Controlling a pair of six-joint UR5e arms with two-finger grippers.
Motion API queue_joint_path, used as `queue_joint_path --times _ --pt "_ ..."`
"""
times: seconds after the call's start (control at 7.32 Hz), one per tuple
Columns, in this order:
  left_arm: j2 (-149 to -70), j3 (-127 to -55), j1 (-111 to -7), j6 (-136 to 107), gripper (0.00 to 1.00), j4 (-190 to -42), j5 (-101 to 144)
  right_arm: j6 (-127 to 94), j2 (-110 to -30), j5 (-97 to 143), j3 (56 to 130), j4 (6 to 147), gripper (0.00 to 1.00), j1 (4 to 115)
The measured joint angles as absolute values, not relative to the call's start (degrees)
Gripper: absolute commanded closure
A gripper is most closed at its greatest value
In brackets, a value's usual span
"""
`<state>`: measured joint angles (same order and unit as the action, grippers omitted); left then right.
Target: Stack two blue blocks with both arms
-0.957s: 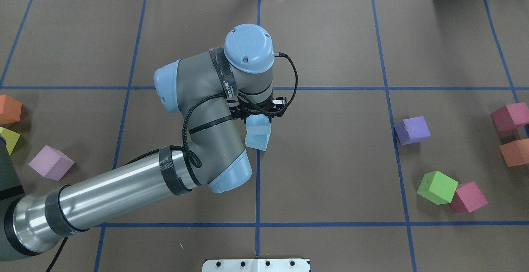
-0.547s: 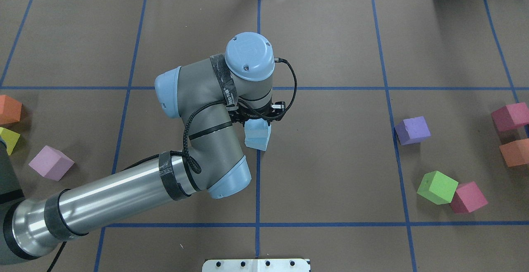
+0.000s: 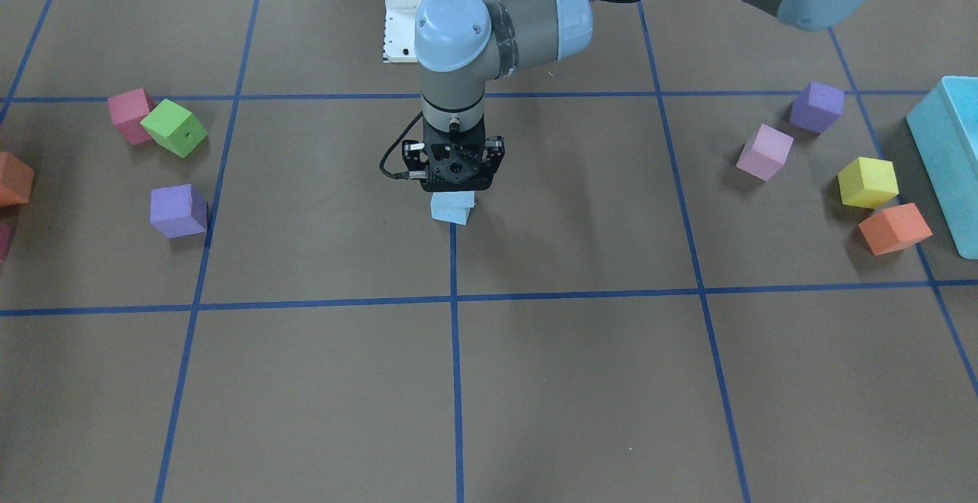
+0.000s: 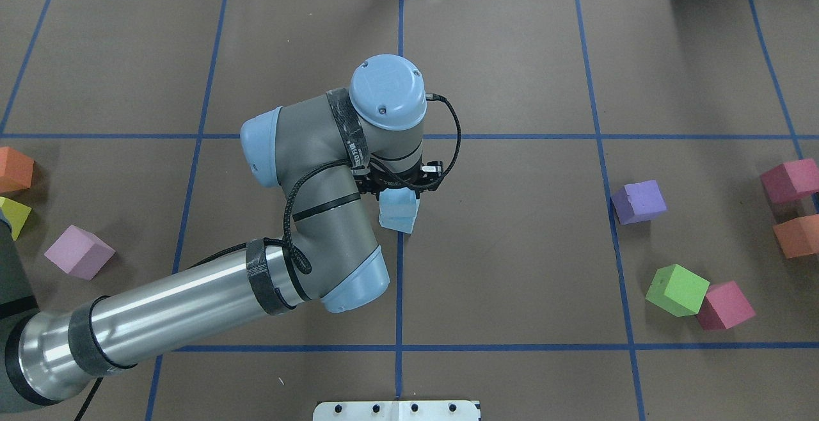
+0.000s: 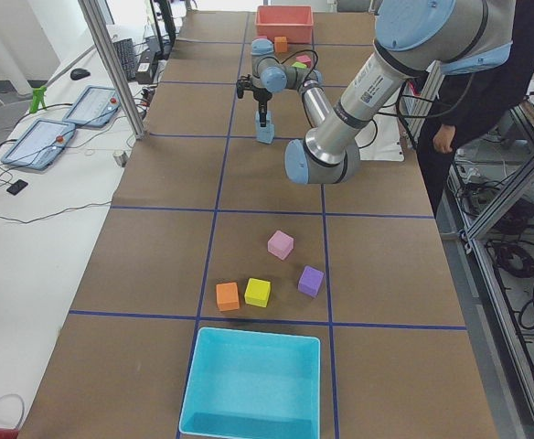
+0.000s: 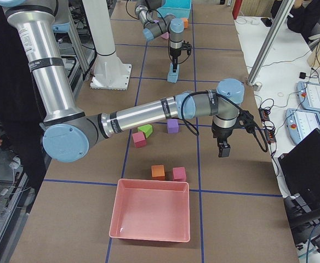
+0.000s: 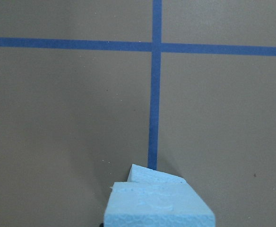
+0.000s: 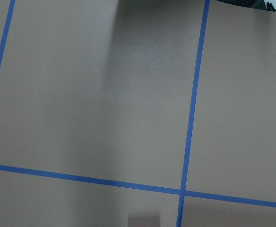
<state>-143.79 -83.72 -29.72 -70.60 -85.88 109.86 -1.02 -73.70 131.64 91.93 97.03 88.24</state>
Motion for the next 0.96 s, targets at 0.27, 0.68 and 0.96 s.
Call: queue_joint_path --times 0.27,0.68,0.96 --pt "-143.6 -83.8 -29.6 -70.7 0.03 -85.8 109.8 -1.0 -73.7 131.6 91.9 97.0 0.0 88.2" --pt "-142.7 -84.6 -29.5 -70.6 0.03 -85.8 109.8 -1.0 -73.6 131.6 91.9 97.0 0.0 88.2" --pt "-139.6 -91.3 -30.9 -68.5 0.03 -84.5 110.3 -1.0 -73.4 131.6 91.9 97.0 0.0 88.1"
